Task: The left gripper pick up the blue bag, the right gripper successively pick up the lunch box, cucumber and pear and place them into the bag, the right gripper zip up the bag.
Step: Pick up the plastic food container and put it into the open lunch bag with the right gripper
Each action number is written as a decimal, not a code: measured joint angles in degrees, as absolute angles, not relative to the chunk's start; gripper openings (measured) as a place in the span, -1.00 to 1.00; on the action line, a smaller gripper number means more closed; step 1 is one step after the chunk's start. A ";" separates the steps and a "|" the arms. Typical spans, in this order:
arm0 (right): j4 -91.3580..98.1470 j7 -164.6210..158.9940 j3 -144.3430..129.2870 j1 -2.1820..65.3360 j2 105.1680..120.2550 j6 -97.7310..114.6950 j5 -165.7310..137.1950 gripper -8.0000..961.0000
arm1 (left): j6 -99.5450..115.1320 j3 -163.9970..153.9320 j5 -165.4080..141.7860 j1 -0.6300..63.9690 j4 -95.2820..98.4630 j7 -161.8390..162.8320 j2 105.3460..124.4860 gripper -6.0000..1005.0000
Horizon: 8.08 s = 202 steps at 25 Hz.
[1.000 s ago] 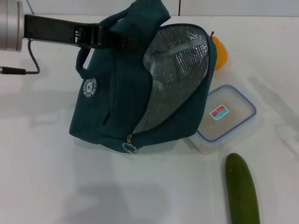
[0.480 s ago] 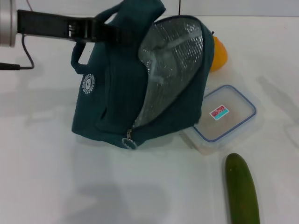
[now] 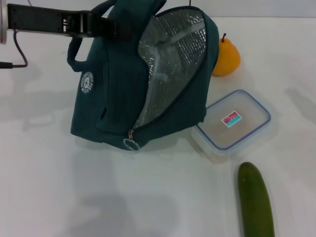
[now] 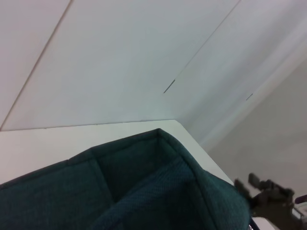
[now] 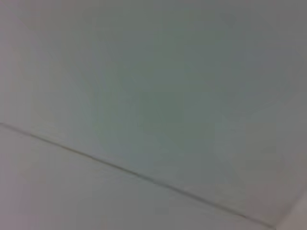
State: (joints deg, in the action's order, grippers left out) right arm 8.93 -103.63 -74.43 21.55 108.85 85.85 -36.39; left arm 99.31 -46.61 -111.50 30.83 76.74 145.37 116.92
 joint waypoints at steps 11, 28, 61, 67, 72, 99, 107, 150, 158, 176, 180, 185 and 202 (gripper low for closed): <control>8.97 -103.33 -74.46 26.72 109.62 76.66 -49.42 0.21 | 99.31 -45.96 -111.44 31.43 76.96 145.37 116.77 -0.86; 8.94 -105.03 -75.44 29.45 112.75 70.49 -55.75 0.78 | 99.32 -45.96 -111.44 31.55 77.35 145.31 116.71 -0.86; 9.35 -107.89 -75.05 29.08 113.84 73.21 -55.30 0.13 | 99.39 -45.97 -111.45 31.55 77.35 145.33 116.72 -0.86; 9.57 -107.98 -74.56 29.30 114.29 74.28 -55.27 -0.16 | 99.32 -45.97 -111.45 31.52 77.34 145.31 116.72 -0.86; 9.58 -108.01 -74.53 29.71 114.78 75.35 -55.27 -0.31 | 99.31 -45.96 -111.45 31.46 77.34 145.24 116.69 -0.86; 8.86 -109.62 -73.38 24.14 115.24 81.82 -45.67 -0.79 | 99.40 -45.97 -111.47 30.93 77.32 144.66 116.46 -0.86; 7.00 -110.25 -67.65 21.28 114.95 85.68 -44.91 -0.79 | 99.41 -45.97 -111.44 31.07 77.34 144.67 116.63 -0.86; -3.72 -114.63 -49.83 42.84 116.18 99.72 -50.29 -0.79 | 97.35 -48.78 -111.62 37.63 71.40 143.18 118.74 -0.86; -2.75 -113.46 -49.86 40.36 116.18 93.17 -55.53 -0.79 | 95.80 -48.78 -111.80 39.13 65.50 141.90 119.07 -0.86; -3.32 -108.83 -49.79 43.65 116.18 84.97 -61.00 -0.79 | 89.85 -48.35 -111.93 39.23 52.52 133.53 118.28 -0.86; -3.40 -108.59 -49.82 45.45 116.19 82.77 -64.22 -0.79 | 89.49 -48.33 -111.97 39.21 51.34 132.82 118.03 -0.86; -2.82 -108.44 -49.80 46.75 116.19 82.68 -66.64 -0.78 | 89.03 -48.33 -111.98 39.37 50.94 132.63 117.75 -0.86; 2.37 -109.40 -49.85 41.60 116.18 87.55 -67.27 0.01 | 87.98 -48.25 -111.66 39.12 50.88 132.45 117.68 -0.86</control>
